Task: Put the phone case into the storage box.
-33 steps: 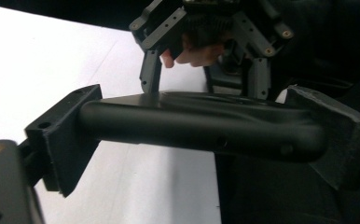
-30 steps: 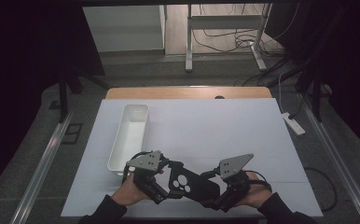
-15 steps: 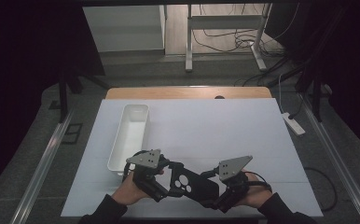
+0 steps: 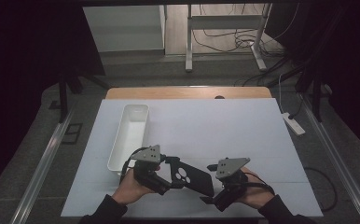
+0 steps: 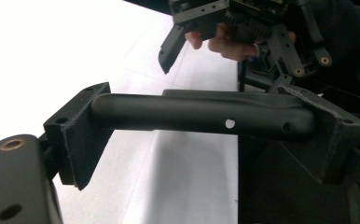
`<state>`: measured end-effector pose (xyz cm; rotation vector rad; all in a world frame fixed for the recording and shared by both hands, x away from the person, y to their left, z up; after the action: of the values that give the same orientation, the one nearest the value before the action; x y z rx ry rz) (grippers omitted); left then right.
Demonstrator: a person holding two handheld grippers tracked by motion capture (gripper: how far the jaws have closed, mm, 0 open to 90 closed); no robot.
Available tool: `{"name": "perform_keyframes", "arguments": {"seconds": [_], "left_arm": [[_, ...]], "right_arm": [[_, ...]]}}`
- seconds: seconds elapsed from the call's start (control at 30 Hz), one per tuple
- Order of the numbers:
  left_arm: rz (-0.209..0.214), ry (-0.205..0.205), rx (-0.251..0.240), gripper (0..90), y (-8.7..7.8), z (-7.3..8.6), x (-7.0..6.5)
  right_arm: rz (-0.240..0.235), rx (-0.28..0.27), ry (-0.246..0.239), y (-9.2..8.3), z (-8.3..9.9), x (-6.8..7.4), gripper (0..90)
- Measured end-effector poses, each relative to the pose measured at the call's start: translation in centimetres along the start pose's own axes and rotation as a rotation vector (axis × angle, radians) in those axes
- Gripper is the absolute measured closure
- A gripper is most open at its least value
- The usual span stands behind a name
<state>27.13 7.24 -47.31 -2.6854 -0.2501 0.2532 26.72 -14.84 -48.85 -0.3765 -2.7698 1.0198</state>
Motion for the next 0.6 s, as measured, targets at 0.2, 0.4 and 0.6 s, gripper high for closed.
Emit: {"name": "perform_keyframes", "arguments": {"seconds": [0.2, 0.4, 0.6], "left_arm": [[-0.052, -0.028, 0.021, 14.9, -0.09, -0.19, 0.25], [-0.104, -0.055, 0.047, 14.9, -0.21, -0.55, 0.50], [-0.139, -0.082, 0.056, 14.8, -0.23, -0.90, 0.71]], "right_arm": [[0.070, 0.018, -0.002, 0.13, 0.21, 0.05, 0.0], [0.128, 0.035, -0.006, 0.32, 0.48, -0.04, 0.0], [0.150, 0.049, 0.030, 0.70, 0.60, -0.31, 0.0]]}}
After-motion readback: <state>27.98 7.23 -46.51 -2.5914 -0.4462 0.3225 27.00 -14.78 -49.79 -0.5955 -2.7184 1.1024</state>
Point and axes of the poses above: each handheld gripper's, and its own axes: y roughly forward along the jaws, z roughly out of its underside, x roughly to its left, the point moved 4 cm from there along y, roughly forward along the jaws, and after that the axes turned 6 degrees about y, right-handed, at the moved point
